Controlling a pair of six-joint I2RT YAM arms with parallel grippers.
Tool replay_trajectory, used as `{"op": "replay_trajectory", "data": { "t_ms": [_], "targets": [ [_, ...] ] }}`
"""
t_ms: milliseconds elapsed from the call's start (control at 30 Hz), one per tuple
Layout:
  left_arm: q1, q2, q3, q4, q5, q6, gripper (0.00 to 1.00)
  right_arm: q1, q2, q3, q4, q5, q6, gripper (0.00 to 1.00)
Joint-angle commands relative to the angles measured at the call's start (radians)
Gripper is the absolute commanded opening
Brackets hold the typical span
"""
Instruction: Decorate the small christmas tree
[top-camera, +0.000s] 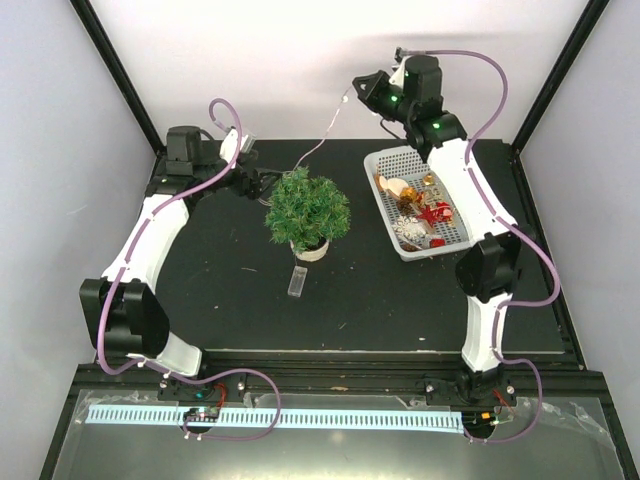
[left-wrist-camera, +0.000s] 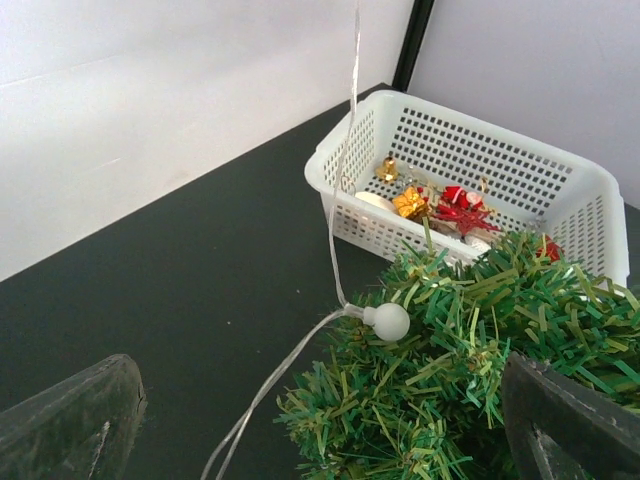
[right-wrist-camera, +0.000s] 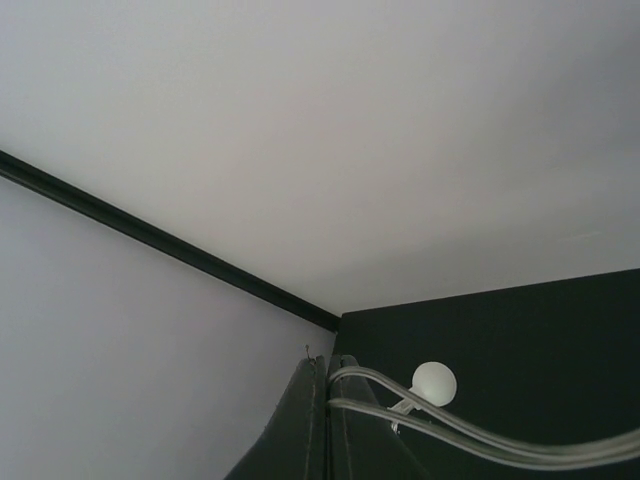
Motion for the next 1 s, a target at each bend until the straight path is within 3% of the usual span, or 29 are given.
{"op": "replay_trajectory", "data": {
  "t_ms": [0, 267, 967],
  "targets": [
    [0.010, -0.031, -0.005, 0.006, 0.038, -0.008, 0.98, -0.018, -0.109, -0.062, 0.040, 0.029, -0.031, 0.01],
    [0.022, -0.036, -0.008, 0.006, 0.042, -0.018, 0.98, -0.058, -0.187, -0.181, 0.041, 0.073, -0.047, 0.01],
    [0.025, -0.041, -0.023, 0.006, 0.055, -0.028, 0.98, -0.040, -0.351, -0.248, -0.119, 0.086, -0.257, 0.01]
  ]
}}
